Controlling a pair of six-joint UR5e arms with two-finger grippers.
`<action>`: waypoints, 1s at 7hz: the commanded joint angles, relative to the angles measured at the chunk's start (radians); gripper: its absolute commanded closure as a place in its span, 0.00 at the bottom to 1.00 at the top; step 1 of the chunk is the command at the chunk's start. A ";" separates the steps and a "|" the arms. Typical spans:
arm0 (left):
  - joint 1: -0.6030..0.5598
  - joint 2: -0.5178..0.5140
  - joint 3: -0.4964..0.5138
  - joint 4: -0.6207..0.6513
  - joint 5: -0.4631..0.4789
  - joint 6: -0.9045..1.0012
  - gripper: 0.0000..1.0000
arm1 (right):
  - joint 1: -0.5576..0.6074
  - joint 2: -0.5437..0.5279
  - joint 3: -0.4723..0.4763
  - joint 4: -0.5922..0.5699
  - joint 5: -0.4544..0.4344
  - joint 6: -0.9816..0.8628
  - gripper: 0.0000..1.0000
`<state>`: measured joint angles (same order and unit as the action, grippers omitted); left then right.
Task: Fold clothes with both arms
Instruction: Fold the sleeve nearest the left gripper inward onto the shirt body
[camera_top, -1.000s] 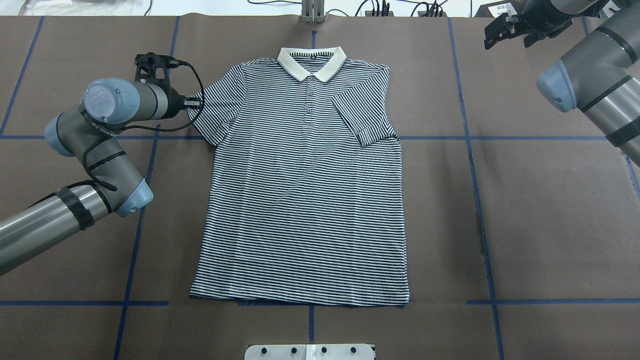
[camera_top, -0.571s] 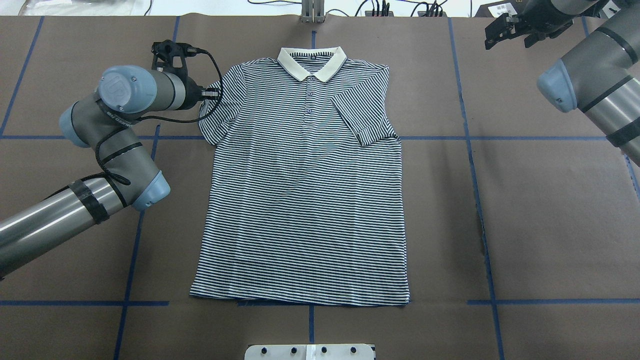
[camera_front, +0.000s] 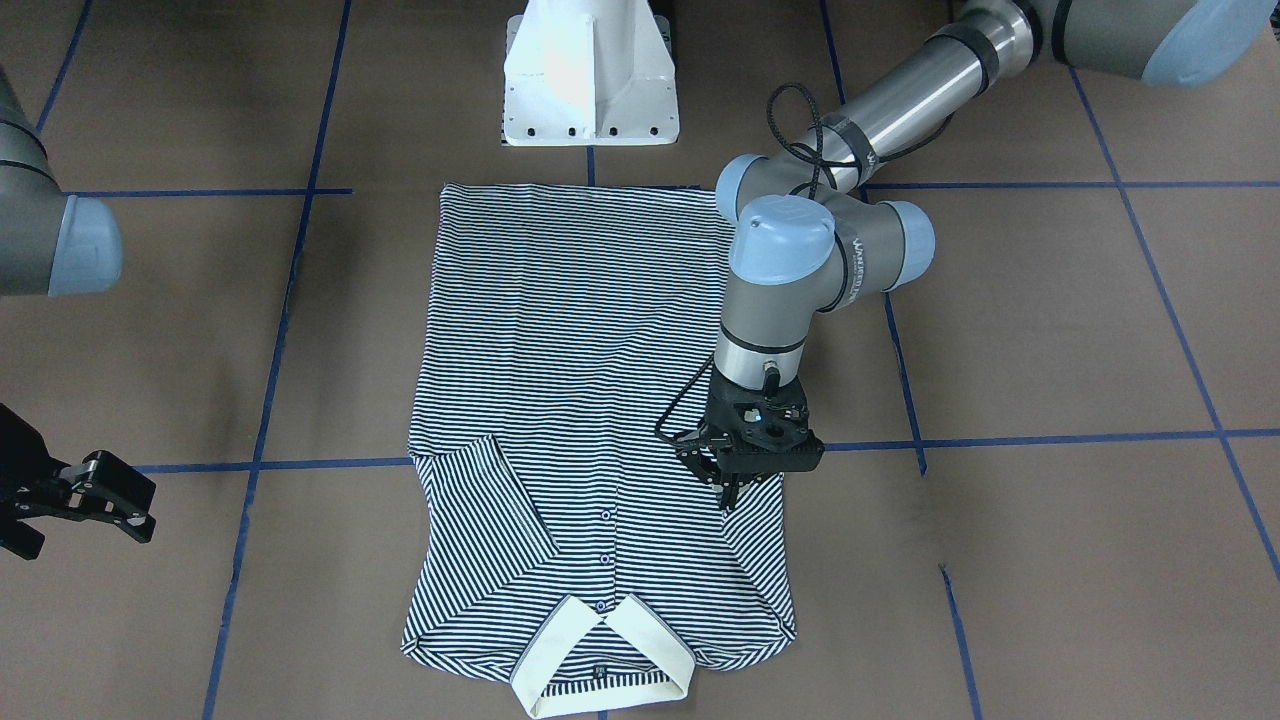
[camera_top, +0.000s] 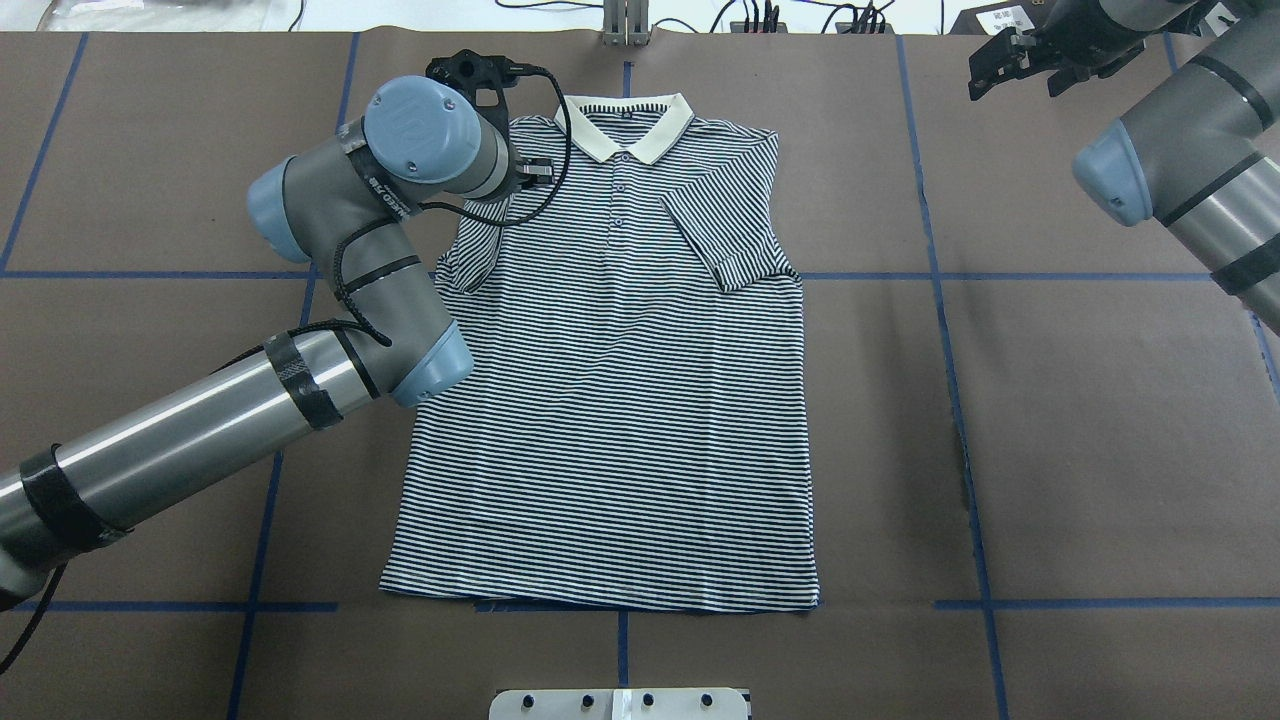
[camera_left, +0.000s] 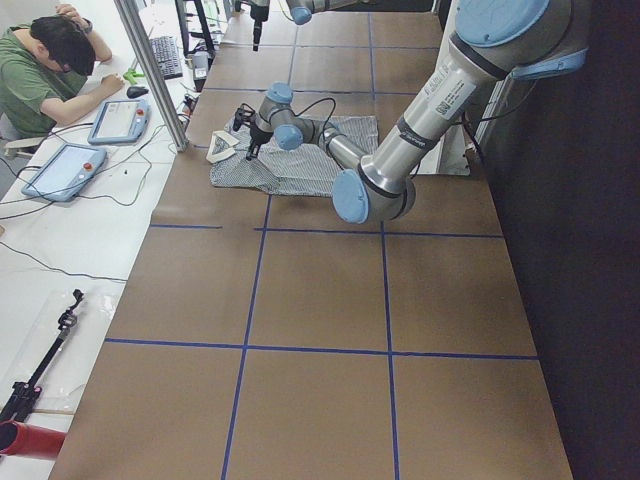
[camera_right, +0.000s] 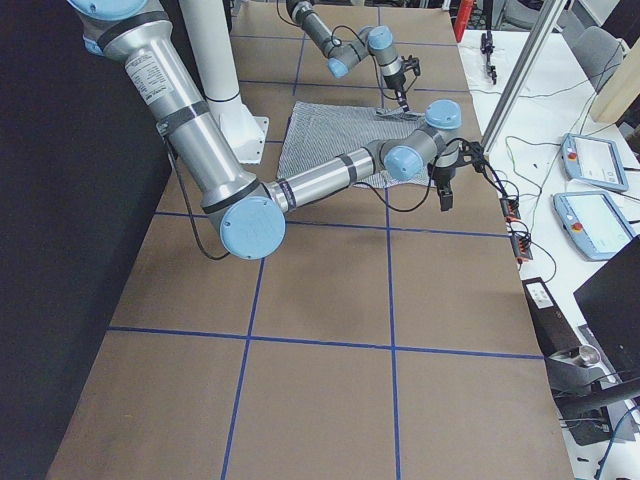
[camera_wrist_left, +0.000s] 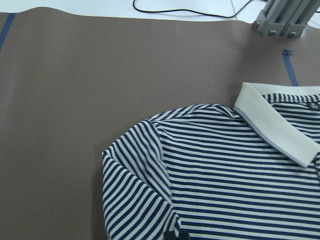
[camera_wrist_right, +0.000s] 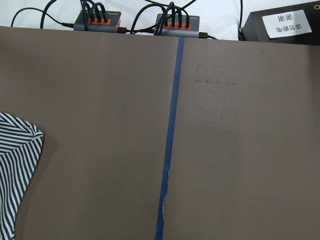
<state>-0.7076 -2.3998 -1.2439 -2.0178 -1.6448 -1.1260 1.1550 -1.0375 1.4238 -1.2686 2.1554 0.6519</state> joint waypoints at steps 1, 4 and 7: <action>0.003 -0.018 0.024 -0.001 -0.001 0.018 0.15 | -0.003 0.001 0.000 0.000 0.001 0.000 0.00; 0.002 -0.001 -0.085 0.010 -0.095 0.099 0.00 | -0.038 -0.007 0.041 0.002 0.003 0.014 0.00; 0.005 0.198 -0.395 0.010 -0.177 0.109 0.00 | -0.258 -0.146 0.356 0.000 -0.114 0.410 0.00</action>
<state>-0.7042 -2.2809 -1.5137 -2.0072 -1.7700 -1.0200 1.0014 -1.1138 1.6351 -1.2671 2.1164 0.9006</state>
